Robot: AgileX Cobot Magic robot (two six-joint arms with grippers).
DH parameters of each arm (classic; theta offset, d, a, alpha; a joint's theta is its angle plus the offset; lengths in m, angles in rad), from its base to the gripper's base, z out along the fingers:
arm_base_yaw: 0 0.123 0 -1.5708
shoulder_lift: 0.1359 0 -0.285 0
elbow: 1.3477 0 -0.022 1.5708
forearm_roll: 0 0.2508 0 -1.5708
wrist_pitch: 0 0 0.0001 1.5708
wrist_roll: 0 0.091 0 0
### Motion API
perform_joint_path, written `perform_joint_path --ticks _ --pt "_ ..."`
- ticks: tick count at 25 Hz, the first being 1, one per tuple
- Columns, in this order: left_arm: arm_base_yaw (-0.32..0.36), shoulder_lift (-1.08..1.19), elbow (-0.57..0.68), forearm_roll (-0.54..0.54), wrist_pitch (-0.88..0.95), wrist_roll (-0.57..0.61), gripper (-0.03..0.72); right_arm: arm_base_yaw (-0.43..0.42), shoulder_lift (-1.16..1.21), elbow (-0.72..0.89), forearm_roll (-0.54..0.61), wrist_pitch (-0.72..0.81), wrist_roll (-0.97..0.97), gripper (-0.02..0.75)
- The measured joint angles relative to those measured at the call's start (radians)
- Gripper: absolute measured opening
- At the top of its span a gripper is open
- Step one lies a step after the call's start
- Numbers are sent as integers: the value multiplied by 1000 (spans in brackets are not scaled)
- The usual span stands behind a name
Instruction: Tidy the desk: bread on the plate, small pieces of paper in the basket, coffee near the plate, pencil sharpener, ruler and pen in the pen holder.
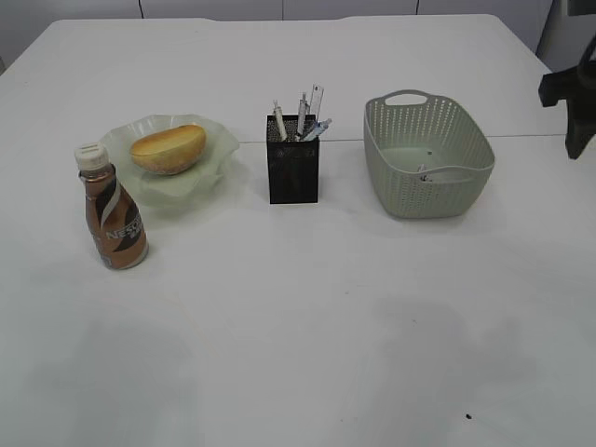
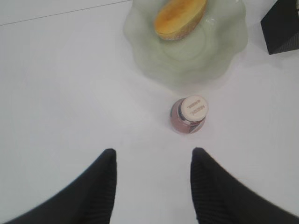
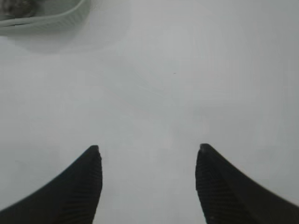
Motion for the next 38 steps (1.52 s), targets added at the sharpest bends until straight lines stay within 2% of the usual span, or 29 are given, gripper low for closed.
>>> perform_joint_path --ticks 7,15,18,23,26,34,38 --pt "0 -114 0 0 8 0 376 2 -45 -24 204 0 -89 491" --pt "0 -286 2 -62 16 -4 366 73 -366 -47 212 -60 -136 489" --pt "0 -383 71 -79 16 -4 348 75 -499 -48 194 -53 -143 488" --pt "0 -517 279 -79 20 -4 340 75 -653 -36 155 -7 -143 488" --pt "0 -596 370 -79 21 -4 340 75 -753 50 153 -1 -145 489" --pt "0 -857 521 -58 21 -4 325 75 -1122 426 157 -14 -148 488" --pt "-6 -974 618 -97 23 26 319 75 -1306 536 168 -12 -150 487"
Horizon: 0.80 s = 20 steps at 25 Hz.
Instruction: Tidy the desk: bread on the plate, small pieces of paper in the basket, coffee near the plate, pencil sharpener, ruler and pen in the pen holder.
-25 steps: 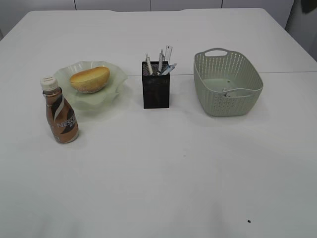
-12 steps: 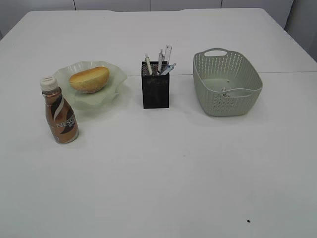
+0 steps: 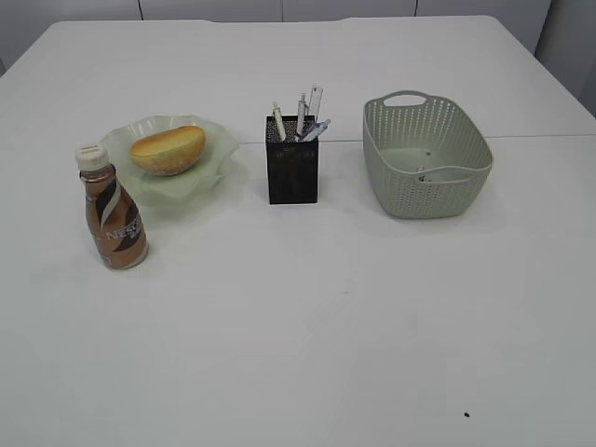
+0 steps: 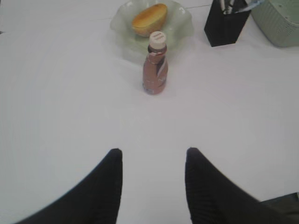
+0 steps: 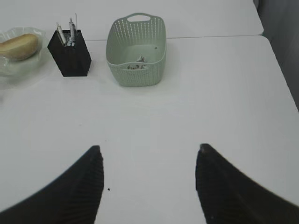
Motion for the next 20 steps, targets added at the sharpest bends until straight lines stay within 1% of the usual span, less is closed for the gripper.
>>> perform_joint_path --ticks 3,9,12,16,20 --pt "0 -121 75 -20 0 55 319 0 -125 56 8 23 -16 487" --pt "0 -421 223 -26 2 105 319 0 -371 187 68 62 -30 488" --pt "-2 -550 271 -41 6 109 319 0 -403 228 95 67 -61 488" --pt "-3 -576 338 -90 12 115 319 -20 -403 260 113 67 -183 487" --pt "-3 -576 405 -120 9 137 319 -23 -403 327 115 67 -216 487"
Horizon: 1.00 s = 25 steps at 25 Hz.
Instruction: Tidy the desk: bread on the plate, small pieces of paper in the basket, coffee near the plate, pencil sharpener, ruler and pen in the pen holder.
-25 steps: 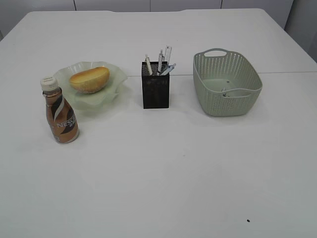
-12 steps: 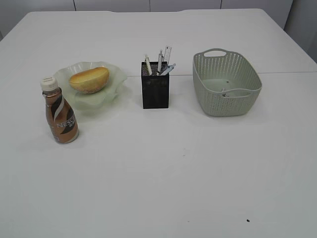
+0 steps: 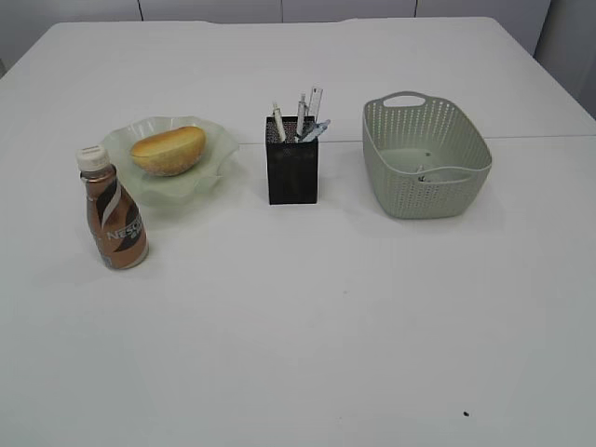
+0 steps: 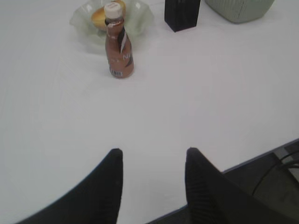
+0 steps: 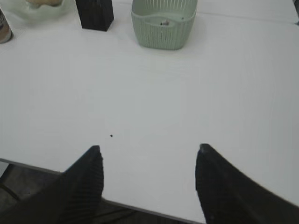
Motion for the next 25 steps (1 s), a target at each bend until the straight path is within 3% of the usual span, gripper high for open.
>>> perform_joint_path --ticks 8,15,25 --pt "-8 0 143 10 -31 57 319 1 0 149 46 -97 -11 488" --pt "-9 0 189 43 -137 68 319 1 0 160 54 -113 -11 487" --pt "-9 0 191 51 -145 68 319 1 0 160 54 -115 -11 487"
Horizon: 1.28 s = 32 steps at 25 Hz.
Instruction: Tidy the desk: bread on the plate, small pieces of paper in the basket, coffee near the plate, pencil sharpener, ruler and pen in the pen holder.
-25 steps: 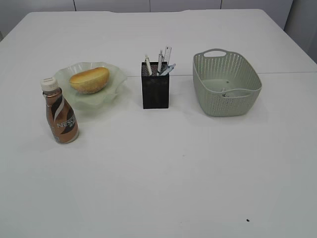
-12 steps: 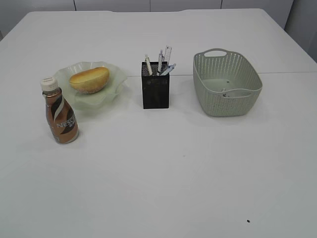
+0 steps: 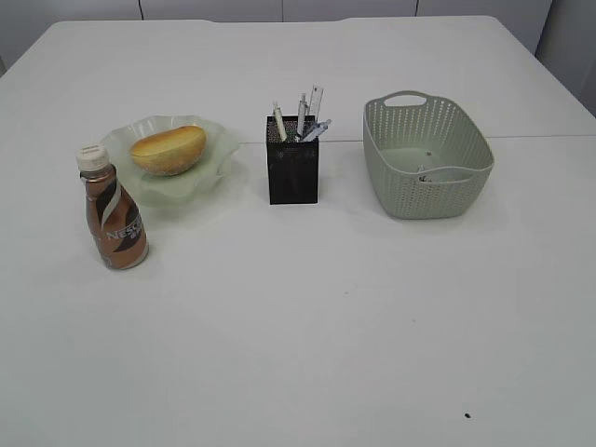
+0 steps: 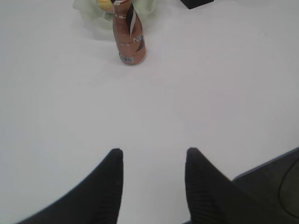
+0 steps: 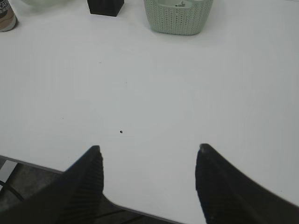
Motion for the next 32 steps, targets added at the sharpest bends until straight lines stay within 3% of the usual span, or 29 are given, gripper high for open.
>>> perform_joint_path --ticks 9,17,32 --pt "2 0 0 1 -1 0 316 -30 0 0 -2 -2 0 486" --pt "112 0 0 2 -1 0 308 -109 0 0 -2 -4 0 487" --pt "112 0 0 7 -3 0 308 -110 0 0 -47 -4 0 486"
